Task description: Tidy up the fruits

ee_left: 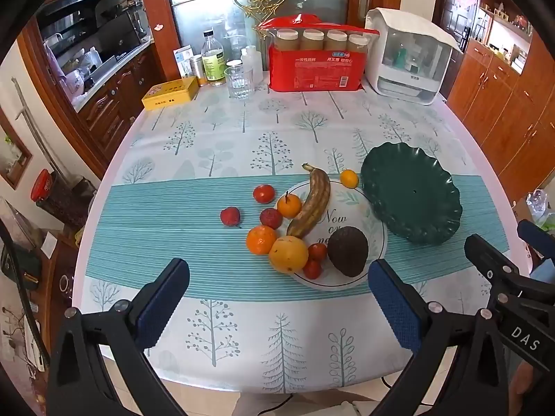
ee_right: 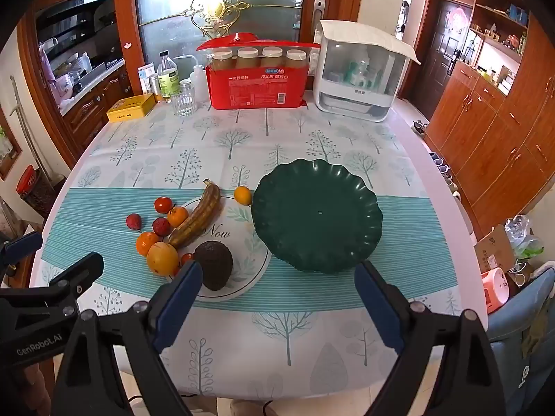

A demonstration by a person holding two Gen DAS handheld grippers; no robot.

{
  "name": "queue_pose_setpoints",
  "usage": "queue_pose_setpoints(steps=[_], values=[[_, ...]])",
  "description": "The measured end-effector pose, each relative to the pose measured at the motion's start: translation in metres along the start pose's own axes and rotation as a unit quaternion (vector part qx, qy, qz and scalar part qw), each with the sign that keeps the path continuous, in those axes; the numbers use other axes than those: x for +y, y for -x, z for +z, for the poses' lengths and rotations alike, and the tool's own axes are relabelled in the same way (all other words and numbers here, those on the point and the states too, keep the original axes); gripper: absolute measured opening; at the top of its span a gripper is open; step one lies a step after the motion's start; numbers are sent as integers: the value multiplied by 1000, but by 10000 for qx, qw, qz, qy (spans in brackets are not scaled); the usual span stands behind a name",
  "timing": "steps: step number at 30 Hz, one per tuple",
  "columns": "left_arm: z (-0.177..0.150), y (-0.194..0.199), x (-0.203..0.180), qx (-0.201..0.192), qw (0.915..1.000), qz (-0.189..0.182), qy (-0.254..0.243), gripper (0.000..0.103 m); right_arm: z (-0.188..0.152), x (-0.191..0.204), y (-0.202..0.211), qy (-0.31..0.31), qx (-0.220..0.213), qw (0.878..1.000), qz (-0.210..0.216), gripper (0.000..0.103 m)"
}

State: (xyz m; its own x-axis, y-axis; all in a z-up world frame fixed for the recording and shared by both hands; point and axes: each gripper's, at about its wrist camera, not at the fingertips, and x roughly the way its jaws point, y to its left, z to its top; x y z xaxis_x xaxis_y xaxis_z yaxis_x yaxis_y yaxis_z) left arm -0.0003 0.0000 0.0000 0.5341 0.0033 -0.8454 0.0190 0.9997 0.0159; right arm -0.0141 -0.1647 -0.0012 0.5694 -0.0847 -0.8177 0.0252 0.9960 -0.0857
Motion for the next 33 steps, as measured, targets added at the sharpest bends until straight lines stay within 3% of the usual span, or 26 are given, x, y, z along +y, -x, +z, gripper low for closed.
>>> queue_pose_setpoints(steps=[33], values=[[-10, -8, -1, 215, 9996, -15, 161, 101, -9, 12, 6, 388, -186, 9990, 140, 90]])
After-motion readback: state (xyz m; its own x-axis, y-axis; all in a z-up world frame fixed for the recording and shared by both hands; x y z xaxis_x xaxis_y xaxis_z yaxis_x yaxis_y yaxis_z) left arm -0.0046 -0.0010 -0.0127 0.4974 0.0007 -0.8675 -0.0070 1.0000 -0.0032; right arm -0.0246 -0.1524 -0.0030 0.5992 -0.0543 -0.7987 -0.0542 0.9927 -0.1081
